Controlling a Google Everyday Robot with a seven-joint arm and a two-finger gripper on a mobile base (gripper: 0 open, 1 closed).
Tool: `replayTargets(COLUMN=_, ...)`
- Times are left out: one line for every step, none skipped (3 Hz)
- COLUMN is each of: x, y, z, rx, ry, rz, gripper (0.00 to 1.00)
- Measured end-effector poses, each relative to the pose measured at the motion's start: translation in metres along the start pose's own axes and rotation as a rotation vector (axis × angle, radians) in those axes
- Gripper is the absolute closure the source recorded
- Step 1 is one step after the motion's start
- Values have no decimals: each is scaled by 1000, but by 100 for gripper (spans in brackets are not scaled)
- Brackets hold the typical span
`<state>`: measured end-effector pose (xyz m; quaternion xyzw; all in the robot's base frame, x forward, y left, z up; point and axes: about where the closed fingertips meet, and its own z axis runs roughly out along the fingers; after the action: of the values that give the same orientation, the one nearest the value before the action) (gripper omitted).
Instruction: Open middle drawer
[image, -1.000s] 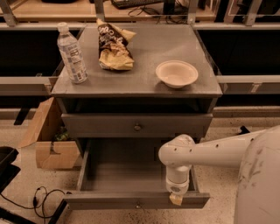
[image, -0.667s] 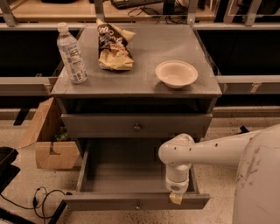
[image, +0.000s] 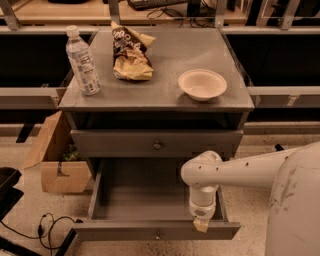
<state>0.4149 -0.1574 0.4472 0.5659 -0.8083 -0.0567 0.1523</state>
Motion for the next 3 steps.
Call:
replayTargets(x=-1, y=-3, z=-1, rx=0, ry=0, rz=0, gripper=100)
replayTargets(x=1, y=-1, z=-3, rx=-5, ry=6, rz=7, gripper=100)
replayTargets(x=0, y=-4, z=-4, rx=-5, ry=6, rz=7, gripper=100)
